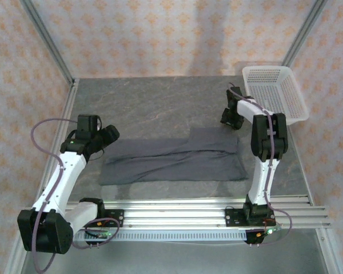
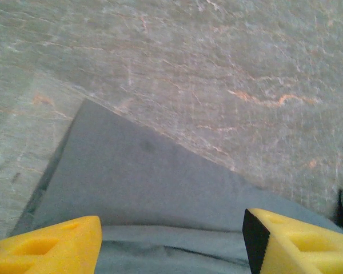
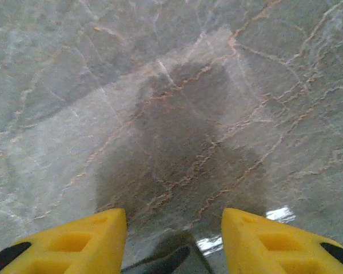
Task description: Fold the inside-out t-shirt
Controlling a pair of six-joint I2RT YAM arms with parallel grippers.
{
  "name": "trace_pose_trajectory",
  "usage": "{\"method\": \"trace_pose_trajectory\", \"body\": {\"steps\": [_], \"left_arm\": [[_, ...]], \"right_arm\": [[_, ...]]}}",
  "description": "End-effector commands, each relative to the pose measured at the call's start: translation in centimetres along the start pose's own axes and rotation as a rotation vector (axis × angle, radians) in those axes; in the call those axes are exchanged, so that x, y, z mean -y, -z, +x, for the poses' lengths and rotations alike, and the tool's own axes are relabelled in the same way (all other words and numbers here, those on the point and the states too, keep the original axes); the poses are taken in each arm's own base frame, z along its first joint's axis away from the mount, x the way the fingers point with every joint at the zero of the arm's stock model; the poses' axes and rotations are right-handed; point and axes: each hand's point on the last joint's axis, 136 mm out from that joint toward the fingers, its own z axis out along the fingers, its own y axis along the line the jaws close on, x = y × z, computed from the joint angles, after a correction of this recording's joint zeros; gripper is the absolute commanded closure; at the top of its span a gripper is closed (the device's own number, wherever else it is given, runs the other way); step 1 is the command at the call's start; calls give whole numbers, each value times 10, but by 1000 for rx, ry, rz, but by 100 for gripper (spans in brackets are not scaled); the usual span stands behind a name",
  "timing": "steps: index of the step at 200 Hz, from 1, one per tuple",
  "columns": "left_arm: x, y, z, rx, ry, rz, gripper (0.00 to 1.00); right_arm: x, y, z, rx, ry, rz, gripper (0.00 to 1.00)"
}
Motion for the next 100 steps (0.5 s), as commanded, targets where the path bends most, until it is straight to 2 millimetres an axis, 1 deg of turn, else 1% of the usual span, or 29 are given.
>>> {"method": "trace_pose_trajectory", "body": {"steps": [1, 13, 20, 34, 49, 62, 72, 86, 92, 100], "left_arm": [[0, 1, 7, -43, -46, -32, 33], [1, -2, 8, -53, -50, -38, 33], [1, -4, 9, -56, -55, -42, 33], [2, -6, 10, -56, -54, -47, 33], [5, -7, 10, -54, -54, -39, 33], [8, -6, 10, -56, -59, -33, 33], [11, -5, 10, -60, -66, -27, 33], [19, -5, 8, -65, -81, -3, 33], [23, -4, 7, -65, -87, 9, 33], [28, -4, 6, -62, -93, 20, 32]], "right_arm": [[-8, 4, 22, -67, 14, 4, 56], [-5, 4, 30, -82, 9, 18, 60], [-4, 3, 34, -90, 7, 21, 64], [2, 4, 37, -85, 6, 40, 78], [7, 12, 36, -73, 15, 57, 92], [8, 29, 30, -37, 24, 56, 100], [8, 45, 25, -3, 27, 39, 100], [7, 74, 22, 48, 29, 0, 100], [9, 86, 23, 69, 25, -9, 100], [15, 99, 31, 89, 13, -14, 100]]}}
